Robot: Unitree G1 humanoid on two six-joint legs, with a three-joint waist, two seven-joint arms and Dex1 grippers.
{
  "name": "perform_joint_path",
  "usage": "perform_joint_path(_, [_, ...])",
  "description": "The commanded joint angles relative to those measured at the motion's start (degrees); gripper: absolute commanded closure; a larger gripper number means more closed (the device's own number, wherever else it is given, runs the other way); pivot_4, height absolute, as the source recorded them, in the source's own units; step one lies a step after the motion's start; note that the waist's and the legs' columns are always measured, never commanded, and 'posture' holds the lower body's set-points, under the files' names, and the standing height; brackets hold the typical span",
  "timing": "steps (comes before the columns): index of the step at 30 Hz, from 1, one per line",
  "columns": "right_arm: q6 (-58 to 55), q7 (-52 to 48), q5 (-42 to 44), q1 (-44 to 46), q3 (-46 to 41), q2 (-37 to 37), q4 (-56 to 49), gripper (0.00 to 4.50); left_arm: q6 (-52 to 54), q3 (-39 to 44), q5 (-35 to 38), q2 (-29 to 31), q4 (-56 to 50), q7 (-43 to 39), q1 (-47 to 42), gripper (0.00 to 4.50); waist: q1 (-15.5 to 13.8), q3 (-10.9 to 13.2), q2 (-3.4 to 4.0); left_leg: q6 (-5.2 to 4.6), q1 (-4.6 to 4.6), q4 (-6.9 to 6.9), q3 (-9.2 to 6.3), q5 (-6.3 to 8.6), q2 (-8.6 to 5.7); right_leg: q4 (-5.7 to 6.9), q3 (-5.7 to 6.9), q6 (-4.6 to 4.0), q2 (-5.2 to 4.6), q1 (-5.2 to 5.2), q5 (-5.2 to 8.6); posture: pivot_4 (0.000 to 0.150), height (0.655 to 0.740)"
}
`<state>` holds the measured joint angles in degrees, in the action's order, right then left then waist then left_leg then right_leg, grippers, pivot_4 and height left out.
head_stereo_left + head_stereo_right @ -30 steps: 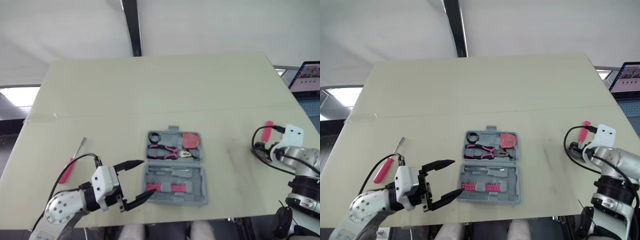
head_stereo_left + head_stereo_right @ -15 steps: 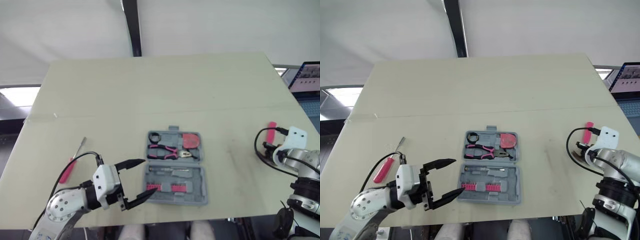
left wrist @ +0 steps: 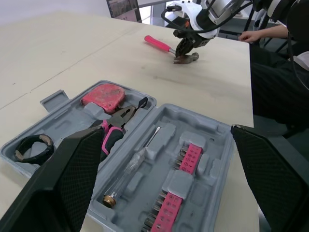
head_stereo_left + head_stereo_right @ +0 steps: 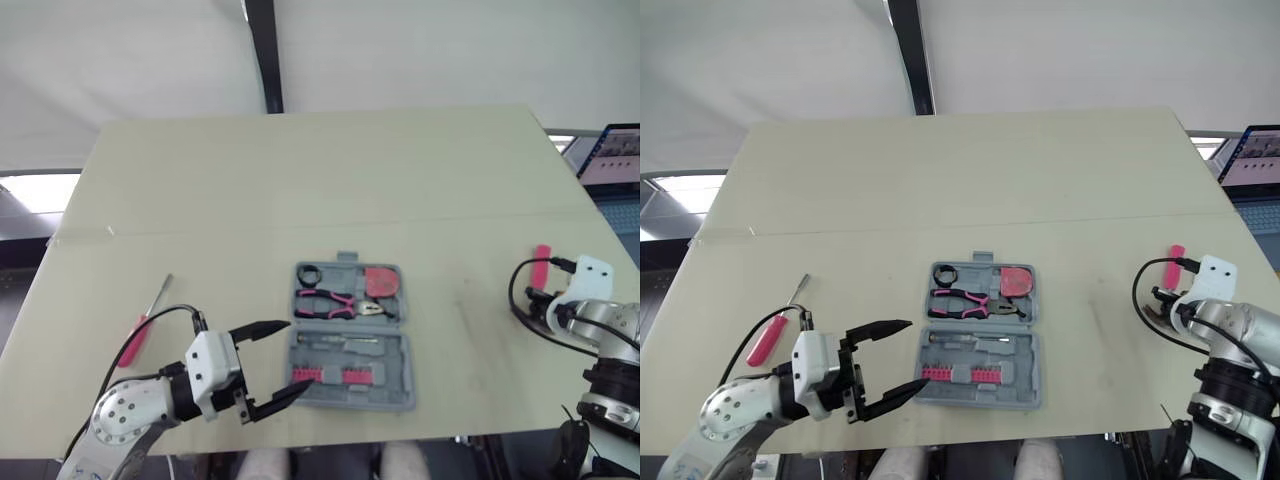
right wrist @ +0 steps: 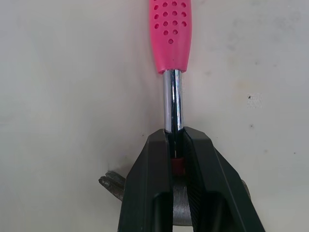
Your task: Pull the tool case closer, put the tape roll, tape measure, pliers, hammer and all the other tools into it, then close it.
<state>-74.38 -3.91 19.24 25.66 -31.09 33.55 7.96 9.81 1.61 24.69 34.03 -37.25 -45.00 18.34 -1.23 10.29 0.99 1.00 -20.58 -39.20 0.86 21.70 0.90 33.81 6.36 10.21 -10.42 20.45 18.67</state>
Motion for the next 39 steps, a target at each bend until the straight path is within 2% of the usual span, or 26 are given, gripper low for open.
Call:
perform_joint_path(1, [-4.0,-7.1,2.2,-0.9,6.2,6.4,-4.4,4.46,-0.9,3.1,2.2,0.9,0.7,-1.7,1.3,0.00,0.0,0.0,0.02,0.00,0.00,0.01,0.00,0.00,0.00,0.00,0.00,0.00,0.00,0.00,0.00,0.150,0.7400])
perform_joint_path(5, [-9.0,-14.6,6.2,-0.4,12.7,14.4,-9.8,4.46,-1.3,6.1,3.8,2.0,2.0,-3.7,2.4,0.00,0.1,0.0,0.10,0.00,-0.02,0.02,0.04,0.00,0.01,-0.01,-0.03,0.00,0.00,0.07,0.00,0.150,0.7400])
perform_joint_path(8, [-13.7,-22.9,12.5,-1.3,18.5,21.7,-17.7,4.46,-1.9,8.4,4.3,3.0,3.3,-5.7,3.4,0.00,0.1,0.0,0.11,0.00,-0.04,0.02,0.05,0.00,0.02,-0.02,-0.04,0.00,0.00,0.10,0.00,0.150,0.7400])
perform_joint_path(12, [-13.0,-34.6,20.7,-2.5,24.7,32.1,-30.8,4.46,-2.8,10.6,4.3,3.9,5.2,-7.5,3.8,0.00,0.0,0.1,0.06,0.00,-0.05,0.03,0.05,0.00,0.02,-0.06,-0.03,0.00,0.00,0.11,0.00,0.150,0.7400])
perform_joint_path(19, [-6.7,-48.1,27.7,-2.9,30.2,42.1,-43.6,4.46,-3.7,11.7,4.3,4.1,5.4,-9.3,5.2,0.00,-0.2,0.1,-0.08,-0.02,-0.09,-0.02,0.03,0.02,0.01,-0.09,-0.02,0.00,-0.01,0.10,0.00,0.150,0.7400])
perform_joint_path(32, [-3.8,-54.1,23.9,16.8,48.9,41.7,-50.6,4.46,-6.6,16.4,3.9,4.9,6.3,-12.5,11.6,0.00,-0.1,0.1,-0.15,-0.02,-0.10,-0.04,0.04,0.02,0.02,-0.07,-0.02,0.00,-0.02,0.14,0.00,0.150,0.7400])
perform_joint_path(39, [-4.4,-57.7,17.6,30.9,64.6,36.1,-50.2,4.46,-7.2,17.8,3.6,4.7,6.2,-13.2,13.5,0.00,0.3,0.1,-0.15,-0.02,-0.11,-0.03,0.04,0.02,0.03,-0.05,-0.02,-0.01,-0.01,0.19,0.00,0.150,0.7400])
